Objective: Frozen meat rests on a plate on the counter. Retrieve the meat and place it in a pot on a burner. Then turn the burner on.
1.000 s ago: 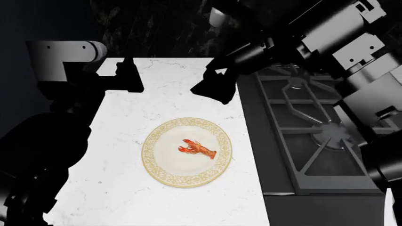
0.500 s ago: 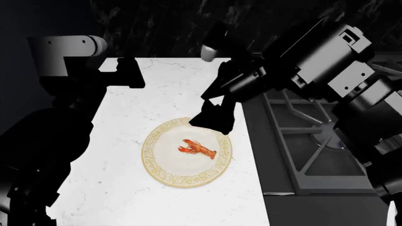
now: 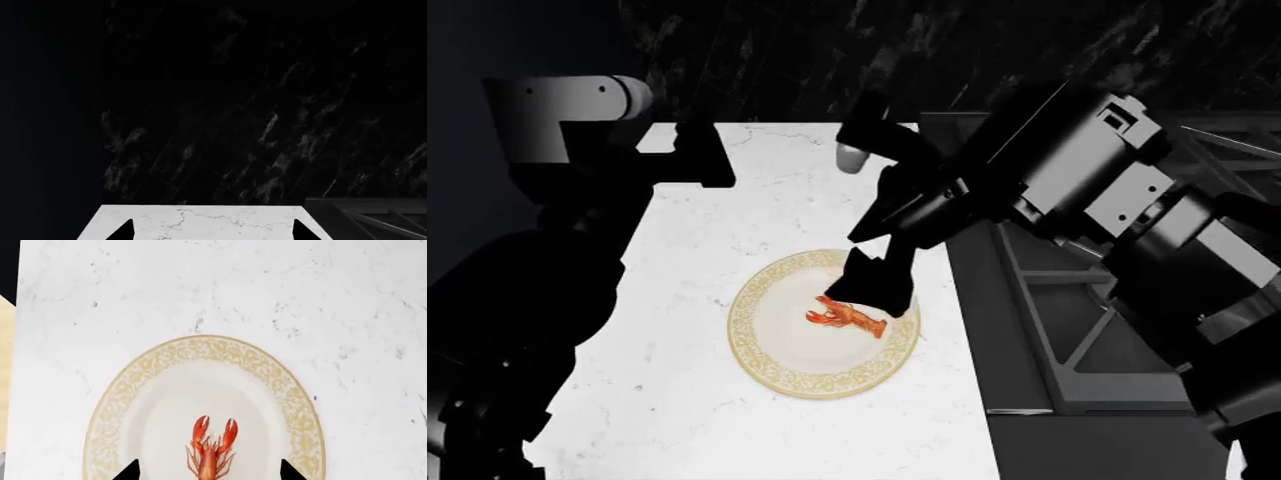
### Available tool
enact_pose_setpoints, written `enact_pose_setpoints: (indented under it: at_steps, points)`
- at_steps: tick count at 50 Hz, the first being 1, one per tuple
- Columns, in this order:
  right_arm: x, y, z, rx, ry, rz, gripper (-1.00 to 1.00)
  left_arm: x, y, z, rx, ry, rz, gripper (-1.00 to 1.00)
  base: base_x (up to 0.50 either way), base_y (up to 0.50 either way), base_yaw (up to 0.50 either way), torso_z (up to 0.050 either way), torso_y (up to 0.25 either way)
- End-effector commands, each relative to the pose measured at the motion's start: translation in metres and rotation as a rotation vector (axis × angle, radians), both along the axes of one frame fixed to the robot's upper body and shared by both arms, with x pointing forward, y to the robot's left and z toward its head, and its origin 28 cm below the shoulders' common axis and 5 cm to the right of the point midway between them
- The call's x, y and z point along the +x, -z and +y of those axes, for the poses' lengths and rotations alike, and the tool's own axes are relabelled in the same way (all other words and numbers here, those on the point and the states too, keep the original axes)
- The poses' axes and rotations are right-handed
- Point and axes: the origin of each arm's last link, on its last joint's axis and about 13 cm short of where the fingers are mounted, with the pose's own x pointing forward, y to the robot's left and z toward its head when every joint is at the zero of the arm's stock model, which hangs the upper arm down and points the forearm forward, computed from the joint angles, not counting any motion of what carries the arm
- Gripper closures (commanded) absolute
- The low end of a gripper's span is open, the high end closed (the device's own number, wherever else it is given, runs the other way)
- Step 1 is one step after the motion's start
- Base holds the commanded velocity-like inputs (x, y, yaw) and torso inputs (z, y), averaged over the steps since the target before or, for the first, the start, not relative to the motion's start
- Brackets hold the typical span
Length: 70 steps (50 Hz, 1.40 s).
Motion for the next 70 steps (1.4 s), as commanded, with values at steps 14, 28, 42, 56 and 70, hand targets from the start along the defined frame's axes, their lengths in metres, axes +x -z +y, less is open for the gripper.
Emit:
enact_pose_setpoints:
  at_steps: [14,28,42,56,70]
  points:
    - [0.009,0.022,0.01,0.003,0.041,0.028,-1.0,0.002,0.003,0.003,-0.01,-0.005,0.001,-1.0,0.0,0.0,0.0,0.0,0.0]
    - [0.007,0.032,0.012,-0.004,0.026,0.054,-1.0,0.003,0.003,0.002,-0.008,-0.003,0.01,-1.0,0.0,0.0,0.0,0.0,0.0]
    - [0.007,0.04,0.013,-0.03,0.019,0.08,-1.0,0.003,0.004,0.003,-0.012,-0.005,0.008,-1.0,0.0,0.0,0.0,0.0,0.0]
    - [0.007,0.045,0.013,-0.048,0.024,0.085,-1.0,0.002,0.004,0.004,-0.015,-0.01,0.006,-1.0,0.0,0.0,0.0,0.0,0.0]
    - [0.008,0.05,0.012,-0.06,0.027,0.096,-1.0,0.003,0.004,0.004,-0.018,-0.008,0.009,-1.0,0.0,0.0,0.0,0.0,0.0]
